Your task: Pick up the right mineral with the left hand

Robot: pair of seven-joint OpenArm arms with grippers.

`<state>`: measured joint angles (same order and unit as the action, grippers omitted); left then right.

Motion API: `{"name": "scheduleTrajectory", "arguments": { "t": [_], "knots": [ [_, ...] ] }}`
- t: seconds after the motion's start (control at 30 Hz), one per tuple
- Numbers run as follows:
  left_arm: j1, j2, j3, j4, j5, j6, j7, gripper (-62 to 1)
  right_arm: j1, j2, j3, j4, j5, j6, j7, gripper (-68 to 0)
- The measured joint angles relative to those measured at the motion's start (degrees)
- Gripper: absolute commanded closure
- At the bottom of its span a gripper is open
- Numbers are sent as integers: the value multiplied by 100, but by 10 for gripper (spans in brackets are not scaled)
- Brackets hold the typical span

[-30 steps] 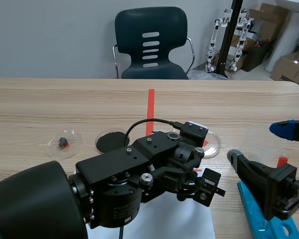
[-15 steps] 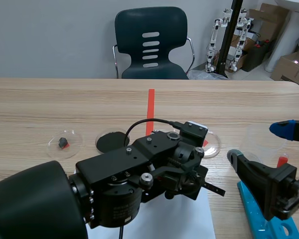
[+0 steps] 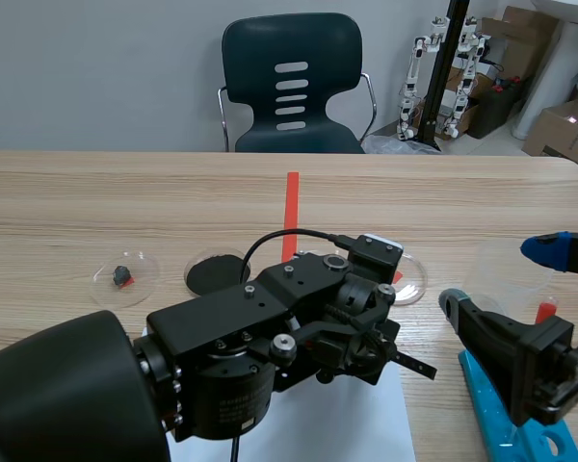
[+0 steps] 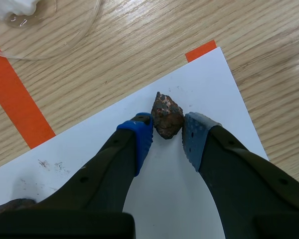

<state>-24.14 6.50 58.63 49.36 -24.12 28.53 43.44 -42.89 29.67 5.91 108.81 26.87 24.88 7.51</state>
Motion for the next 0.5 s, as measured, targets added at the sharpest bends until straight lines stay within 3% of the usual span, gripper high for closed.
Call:
{"name": "scheduleTrajectory", "arguments": {
  "t": [0.3, 0.5],
  "knots": [
    [7, -15, -4, 83, 0, 24, 61, -130, 0, 0, 0, 0, 0, 0, 0, -591],
    [81, -70, -4, 769, 0, 35, 59, -130, 0, 0, 0, 0, 0, 0, 0, -591]
  ]
}}
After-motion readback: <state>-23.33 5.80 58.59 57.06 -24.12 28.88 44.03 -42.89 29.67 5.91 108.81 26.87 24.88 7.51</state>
